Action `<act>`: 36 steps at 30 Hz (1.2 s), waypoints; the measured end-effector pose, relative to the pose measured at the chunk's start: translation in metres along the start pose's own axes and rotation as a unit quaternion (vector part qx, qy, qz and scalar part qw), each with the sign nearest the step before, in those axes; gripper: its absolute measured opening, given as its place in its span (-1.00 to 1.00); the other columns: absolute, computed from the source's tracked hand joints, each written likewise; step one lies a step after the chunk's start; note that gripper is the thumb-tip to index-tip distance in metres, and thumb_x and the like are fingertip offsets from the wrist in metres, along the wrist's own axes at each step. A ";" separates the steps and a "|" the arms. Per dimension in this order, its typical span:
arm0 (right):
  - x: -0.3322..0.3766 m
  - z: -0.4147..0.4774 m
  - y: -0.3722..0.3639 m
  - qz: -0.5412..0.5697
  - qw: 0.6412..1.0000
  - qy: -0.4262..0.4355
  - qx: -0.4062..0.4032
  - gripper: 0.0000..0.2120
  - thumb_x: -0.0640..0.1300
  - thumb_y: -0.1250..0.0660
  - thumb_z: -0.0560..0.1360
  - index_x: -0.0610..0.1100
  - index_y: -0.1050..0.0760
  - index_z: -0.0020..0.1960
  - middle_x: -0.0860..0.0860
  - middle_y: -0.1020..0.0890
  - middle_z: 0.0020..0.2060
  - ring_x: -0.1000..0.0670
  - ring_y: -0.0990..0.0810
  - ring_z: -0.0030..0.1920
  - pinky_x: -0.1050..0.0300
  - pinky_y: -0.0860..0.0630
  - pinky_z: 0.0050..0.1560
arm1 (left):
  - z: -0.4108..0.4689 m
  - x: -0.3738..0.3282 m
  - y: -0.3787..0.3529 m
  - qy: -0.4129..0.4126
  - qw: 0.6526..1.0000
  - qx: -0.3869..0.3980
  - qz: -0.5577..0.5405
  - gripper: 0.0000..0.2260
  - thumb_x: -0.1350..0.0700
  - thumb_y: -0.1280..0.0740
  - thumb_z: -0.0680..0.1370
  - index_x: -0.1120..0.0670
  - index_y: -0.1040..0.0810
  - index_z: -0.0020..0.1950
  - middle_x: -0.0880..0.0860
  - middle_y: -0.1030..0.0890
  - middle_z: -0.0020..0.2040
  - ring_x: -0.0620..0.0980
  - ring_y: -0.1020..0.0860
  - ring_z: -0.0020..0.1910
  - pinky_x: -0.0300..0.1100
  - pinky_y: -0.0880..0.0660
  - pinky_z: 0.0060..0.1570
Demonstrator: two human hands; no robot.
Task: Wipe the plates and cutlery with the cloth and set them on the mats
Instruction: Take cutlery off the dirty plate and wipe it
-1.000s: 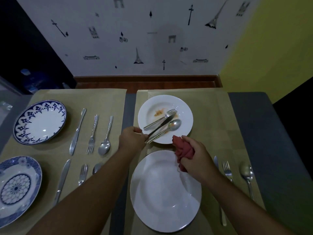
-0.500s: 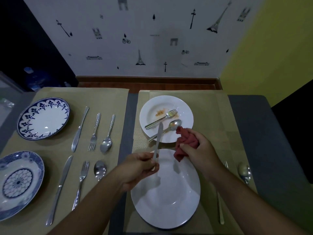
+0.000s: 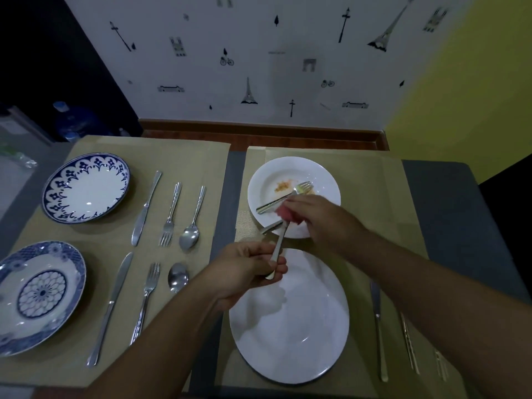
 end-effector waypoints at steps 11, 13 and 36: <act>-0.040 -0.019 0.009 0.224 0.937 -0.200 -0.179 -0.42 -0.44 -0.27 0.43 0.19 -0.53 0.20 0.10 -0.60 0.04 0.02 -0.61 -0.03 0.02 -0.60 0.04 | -0.020 0.032 0.000 0.075 0.995 -0.013 -0.071 -0.71 0.40 -0.44 0.48 0.19 -0.66 0.17 0.17 -0.74 0.05 0.10 -0.71 0.02 -0.05 -0.66 0.02; -0.024 -0.039 0.001 0.280 0.926 -0.180 -0.180 -0.38 -0.44 -0.25 0.41 0.26 -0.53 0.13 0.14 -0.61 -0.04 0.06 -0.62 -0.13 0.06 -0.61 -0.09 | -0.024 0.042 0.002 0.087 0.993 -0.024 -0.083 -0.73 0.39 -0.46 0.47 0.18 -0.67 0.13 0.14 -0.75 0.02 0.06 -0.71 -0.01 -0.09 -0.66 -0.03; 0.063 -0.093 -0.052 -0.053 0.988 0.145 0.018 -0.51 -0.26 0.03 0.52 -0.20 -0.50 0.33 -0.13 -0.52 0.31 -0.08 -0.43 0.36 0.05 -0.36 0.39 | -0.075 0.098 0.006 0.057 0.998 -0.034 -0.003 -0.85 0.39 -0.40 0.52 0.19 -0.73 -0.05 0.20 -0.68 -0.14 0.07 -0.67 -0.20 -0.13 -0.60 -0.19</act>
Point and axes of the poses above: each hand's wrist, its own z-axis towards the middle knuckle, its own y-axis out of the back of the hand, x = y × z, the point moved 6 cm from there along z, towards the middle knuckle
